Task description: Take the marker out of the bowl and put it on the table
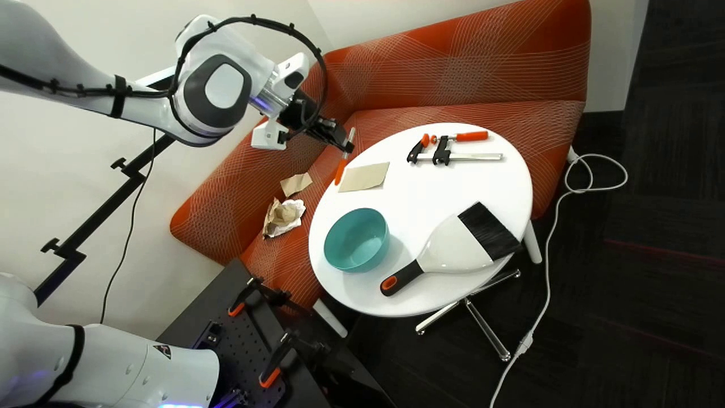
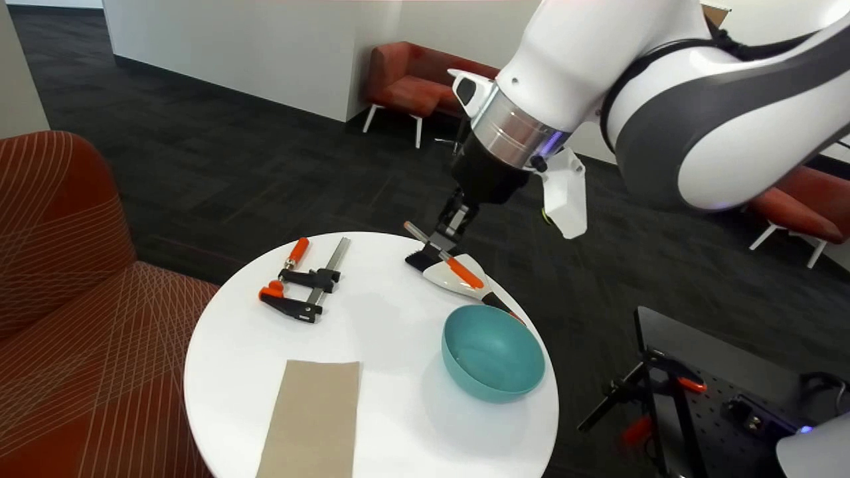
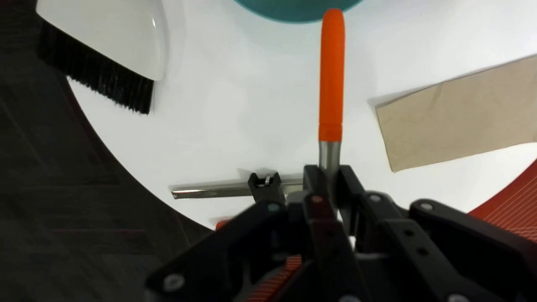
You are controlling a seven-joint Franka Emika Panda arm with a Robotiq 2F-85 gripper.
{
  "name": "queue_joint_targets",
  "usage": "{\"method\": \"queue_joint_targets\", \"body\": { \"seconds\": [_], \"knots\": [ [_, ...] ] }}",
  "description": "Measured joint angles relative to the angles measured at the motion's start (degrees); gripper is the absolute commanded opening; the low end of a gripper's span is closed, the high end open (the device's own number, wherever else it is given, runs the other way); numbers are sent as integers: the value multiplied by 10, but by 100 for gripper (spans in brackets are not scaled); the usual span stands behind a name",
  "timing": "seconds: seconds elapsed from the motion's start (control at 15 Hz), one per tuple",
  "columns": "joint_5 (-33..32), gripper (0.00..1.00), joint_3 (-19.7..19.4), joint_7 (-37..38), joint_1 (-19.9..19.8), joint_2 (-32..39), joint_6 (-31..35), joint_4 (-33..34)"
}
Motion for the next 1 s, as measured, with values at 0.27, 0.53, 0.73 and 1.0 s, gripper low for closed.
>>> {"method": "queue_joint_targets", "body": {
  "seconds": [0.27, 0.53, 0.73, 1.0],
  "knots": [
    [-15, 3, 4, -28, 0, 53, -44, 63],
    [-38, 3, 11, -96, 1, 121, -71, 123],
    [-58, 3, 11, -143, 1, 170, -71, 161],
    [-62, 3, 14, -203, -2, 223, -71, 203]
  ]
}}
